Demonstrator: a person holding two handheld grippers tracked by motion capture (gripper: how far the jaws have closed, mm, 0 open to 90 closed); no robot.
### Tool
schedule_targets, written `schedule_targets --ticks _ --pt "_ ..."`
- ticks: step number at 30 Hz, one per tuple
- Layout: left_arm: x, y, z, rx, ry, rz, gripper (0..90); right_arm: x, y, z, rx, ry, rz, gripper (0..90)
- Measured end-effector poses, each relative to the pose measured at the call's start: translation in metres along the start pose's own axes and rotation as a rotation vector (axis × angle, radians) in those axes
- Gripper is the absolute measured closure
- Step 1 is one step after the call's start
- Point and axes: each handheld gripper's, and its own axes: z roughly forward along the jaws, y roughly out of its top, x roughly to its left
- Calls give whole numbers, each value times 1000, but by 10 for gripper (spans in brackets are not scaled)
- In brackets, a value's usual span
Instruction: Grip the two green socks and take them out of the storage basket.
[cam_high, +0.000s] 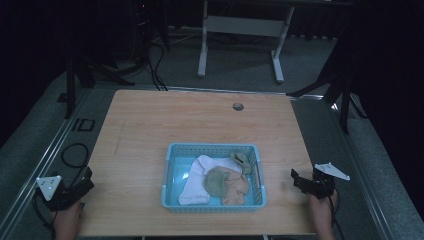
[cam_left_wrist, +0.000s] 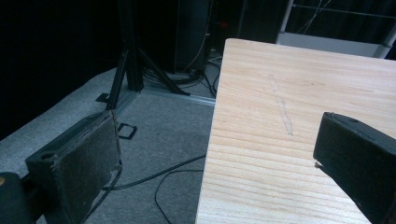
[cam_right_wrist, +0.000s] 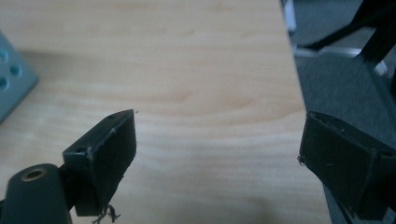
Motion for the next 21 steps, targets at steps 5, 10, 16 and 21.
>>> schedule_targets --ticks 5,10,16,21 --pt "0 0 0 0 -5 -3 7 2 4 4 142 54 -75 107" --pt "1 0 0 1 -8 -9 7 6 9 0 256 127 -130 107" --pt "1 0 1 11 -8 -10 7 1 19 -7 462 218 -134 139" --pt "1 0 1 13 -8 -12 7 0 14 -6 614 267 -211 134"
